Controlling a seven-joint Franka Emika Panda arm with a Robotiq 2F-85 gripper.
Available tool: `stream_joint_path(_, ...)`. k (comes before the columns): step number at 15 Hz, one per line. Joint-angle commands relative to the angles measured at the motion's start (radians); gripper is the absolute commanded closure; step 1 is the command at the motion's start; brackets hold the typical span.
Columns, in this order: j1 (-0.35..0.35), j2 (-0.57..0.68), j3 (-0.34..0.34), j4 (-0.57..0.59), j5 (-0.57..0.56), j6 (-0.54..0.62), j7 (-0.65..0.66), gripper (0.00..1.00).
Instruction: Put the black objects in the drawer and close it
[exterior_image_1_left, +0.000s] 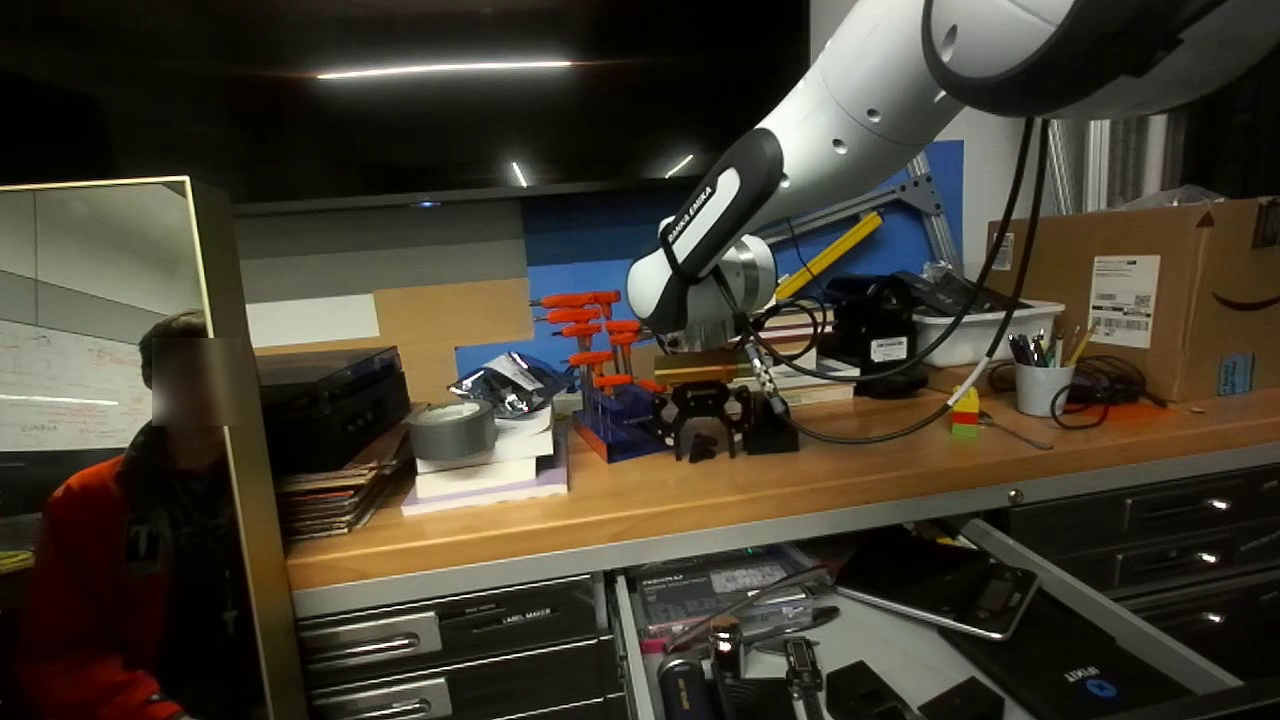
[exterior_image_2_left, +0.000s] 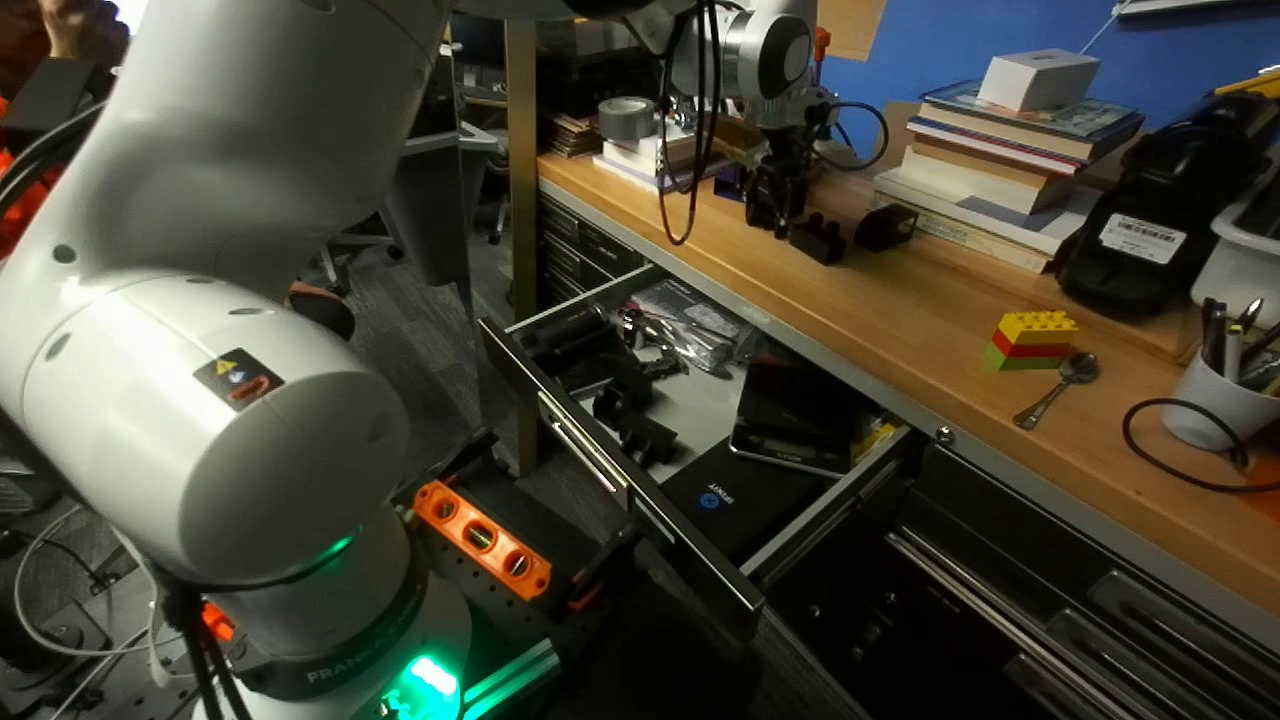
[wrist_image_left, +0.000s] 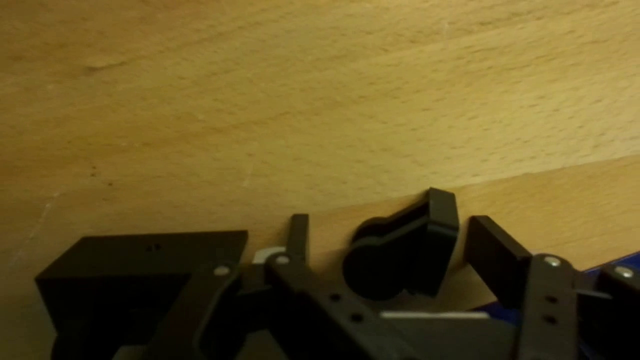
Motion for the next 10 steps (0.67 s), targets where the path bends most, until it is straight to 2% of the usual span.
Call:
stream_joint_path(1,0.000,0.020,0.000,0.049,0.021,-0.023,-0.028,0.50)
stream_joint_path(5,0.000,0.026,0.002,0.061,0.022,-0.025,-0.032,0.80)
stream_joint_path(6,0.000,0.027,0.003,0.064,0.022,-0.028,-0.032,0.83)
stream_joint_path(7,0.002,0.025,0.003,0.062,0.022,-0.031,-0.032,0.78)
stream_joint_path(10,0.010,0.003,-0.001,0.037,0.015,-0.040,-0.025,0.78)
